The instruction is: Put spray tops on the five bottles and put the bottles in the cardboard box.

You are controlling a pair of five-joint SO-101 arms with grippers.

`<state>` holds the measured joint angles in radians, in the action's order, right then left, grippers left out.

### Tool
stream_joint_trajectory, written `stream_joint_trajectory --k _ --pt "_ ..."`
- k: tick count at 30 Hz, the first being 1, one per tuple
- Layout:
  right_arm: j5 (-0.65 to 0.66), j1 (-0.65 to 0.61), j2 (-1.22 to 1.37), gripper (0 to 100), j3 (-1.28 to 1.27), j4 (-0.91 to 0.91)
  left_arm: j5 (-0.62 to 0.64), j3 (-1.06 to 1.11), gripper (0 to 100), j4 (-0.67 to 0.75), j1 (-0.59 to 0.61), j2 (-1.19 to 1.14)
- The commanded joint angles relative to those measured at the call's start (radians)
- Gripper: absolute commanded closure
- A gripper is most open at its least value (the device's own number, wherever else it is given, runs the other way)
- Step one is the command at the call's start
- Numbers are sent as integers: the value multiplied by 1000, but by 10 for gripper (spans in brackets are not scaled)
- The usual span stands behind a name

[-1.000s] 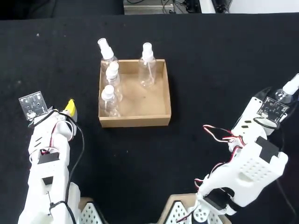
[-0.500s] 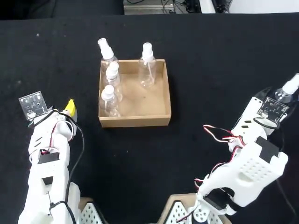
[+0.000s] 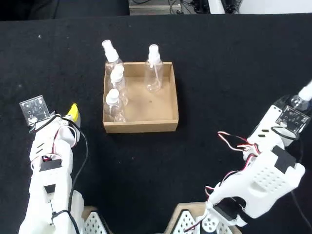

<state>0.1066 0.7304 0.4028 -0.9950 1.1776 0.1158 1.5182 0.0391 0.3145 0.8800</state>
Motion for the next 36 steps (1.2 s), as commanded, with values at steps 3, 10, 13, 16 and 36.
stream_joint_trajectory --k 3,10,13,16,36 --pt "-6 14 -217 858 -65 -3 -5 -10 791 23 -15 -2" --pt "0 -144 -595 858 -317 -18 -5 -10 791 23 -15 -2" --pt "-3 -229 -759 858 -384 -118 -5 -10 791 23 -15 -2" --pt "-5 -302 -924 858 -400 -302 -5 -10 791 23 -15 -2" --pt "-64 -1031 -1644 858 -403 -1172 -5 -2 791 25 -16 -2"
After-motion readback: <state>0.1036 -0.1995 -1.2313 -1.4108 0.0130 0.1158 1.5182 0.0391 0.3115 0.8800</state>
